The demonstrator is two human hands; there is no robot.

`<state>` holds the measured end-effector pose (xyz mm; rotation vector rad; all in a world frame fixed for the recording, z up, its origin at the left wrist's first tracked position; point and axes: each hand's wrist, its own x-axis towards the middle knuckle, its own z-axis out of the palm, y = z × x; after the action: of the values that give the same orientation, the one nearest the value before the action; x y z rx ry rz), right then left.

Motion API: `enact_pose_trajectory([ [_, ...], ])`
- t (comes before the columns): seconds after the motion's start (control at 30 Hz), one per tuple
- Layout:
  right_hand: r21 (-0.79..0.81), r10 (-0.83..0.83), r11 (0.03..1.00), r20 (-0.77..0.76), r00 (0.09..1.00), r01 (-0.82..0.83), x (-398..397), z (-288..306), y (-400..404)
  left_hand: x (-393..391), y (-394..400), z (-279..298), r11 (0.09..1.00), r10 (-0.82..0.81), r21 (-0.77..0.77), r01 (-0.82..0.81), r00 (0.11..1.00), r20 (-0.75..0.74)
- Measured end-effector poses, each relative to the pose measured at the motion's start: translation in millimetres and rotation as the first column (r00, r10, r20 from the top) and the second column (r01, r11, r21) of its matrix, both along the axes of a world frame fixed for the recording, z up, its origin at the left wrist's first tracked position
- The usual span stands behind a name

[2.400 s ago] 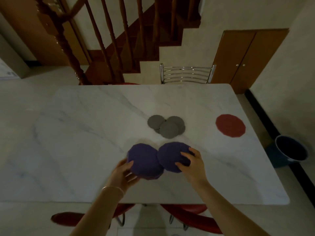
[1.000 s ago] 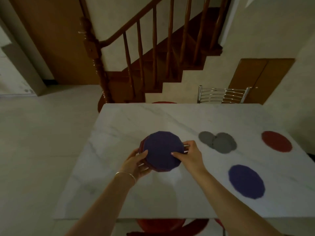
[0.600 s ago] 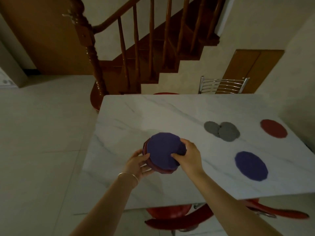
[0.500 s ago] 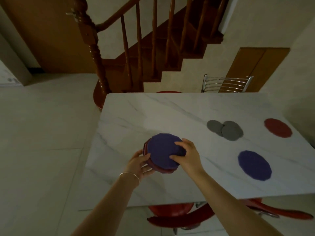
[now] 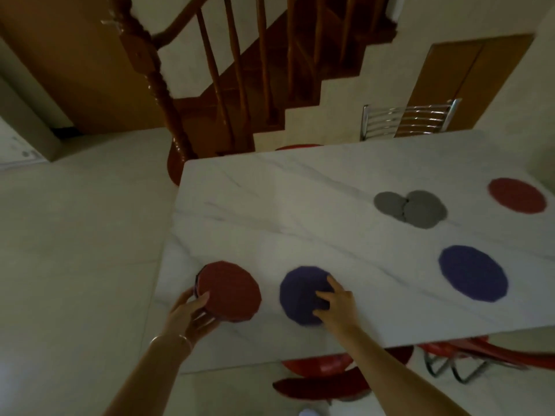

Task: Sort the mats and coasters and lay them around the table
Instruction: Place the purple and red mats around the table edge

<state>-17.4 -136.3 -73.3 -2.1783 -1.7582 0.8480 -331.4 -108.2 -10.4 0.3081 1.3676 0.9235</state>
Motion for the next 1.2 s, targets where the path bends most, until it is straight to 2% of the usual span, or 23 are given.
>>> enact_pose_trajectory([
  [0.27, 0.021, 0.093, 0.995, 0.053, 0.994, -0.094, 4.4, -9.4, -2.5, 0.8, -4.8, -6.8, 0.999, 0.046, 0.015, -0.047, 0.998, 0.053],
  [0.37, -0.06, 0.152, 0.988, 0.2, 0.968, -0.143, 6.6, -14.0, -4.9, 12.1, -8.4, -7.0, 0.999, 0.035, 0.015, -0.036, 0.998, 0.058],
  [0.43, -0.049, 0.176, 0.984, 0.285, 0.942, -0.17, 8.2, -15.9, -6.5, 17.9, -10.2, -7.5, 0.999, 0.031, 0.015, -0.032, 0.998, 0.063],
  [0.6, -0.048, 0.18, 0.984, 0.295, 0.938, -0.173, 7.8, -11.3, -5.5, 26.2, -12.8, -1.8, 1.0, 0.026, 0.006, -0.027, 0.997, 0.069],
  [0.67, 0.063, 0.096, 0.992, 0.197, 0.976, -0.111, -4.9, -0.6, -1.2, 26.6, -10.8, 5.1, 0.999, 0.031, 0.006, -0.032, 0.997, 0.072],
  [0.7, 0.118, 0.066, 0.99, 0.102, 0.993, -0.078, -15.7, 8.4, 3.8, 26.4, -8.2, 9.8, 0.999, 0.03, 0.012, -0.031, 0.997, 0.074],
  [0.77, 0.112, -0.009, 0.993, -0.252, 0.968, 0.038, -41.9, 33.0, 16.6, 25.8, -0.8, 20.3, 0.999, 0.025, 0.032, -0.027, 0.997, 0.08],
  [0.83, -0.053, -0.134, 0.99, -0.634, 0.762, 0.13, -70.3, 62.6, 31.7, 22.1, 9.1, 32.9, 0.998, 0.014, 0.061, -0.02, 0.995, 0.096],
  [0.87, -0.101, -0.168, 0.985, -0.728, 0.665, 0.138, -82.8, 74.8, 41.3, 18.6, 14.9, 39.4, 0.997, 0.005, 0.079, -0.013, 0.994, 0.109],
  [0.93, -0.07, -0.153, 0.985, -0.777, 0.611, 0.158, -103.1, 92.8, 59.3, 9.2, 26.4, 50.4, 0.993, -0.025, 0.114, 0.011, 0.992, 0.125],
  [1.07, 0.076, -0.132, 0.964, -0.689, 0.713, 0.253, -141.8, 112.0, 91.9, -29.1, 52.8, 60.5, 0.989, -0.049, 0.148, 0.028, 0.989, 0.14],
  [1.2, 0.141, -0.145, 0.946, -0.62, 0.771, 0.291, -191.5, 122.5, 124.2, -85.4, 89.6, 64.2, 0.985, -0.089, 0.158, 0.069, 0.989, 0.12],
])
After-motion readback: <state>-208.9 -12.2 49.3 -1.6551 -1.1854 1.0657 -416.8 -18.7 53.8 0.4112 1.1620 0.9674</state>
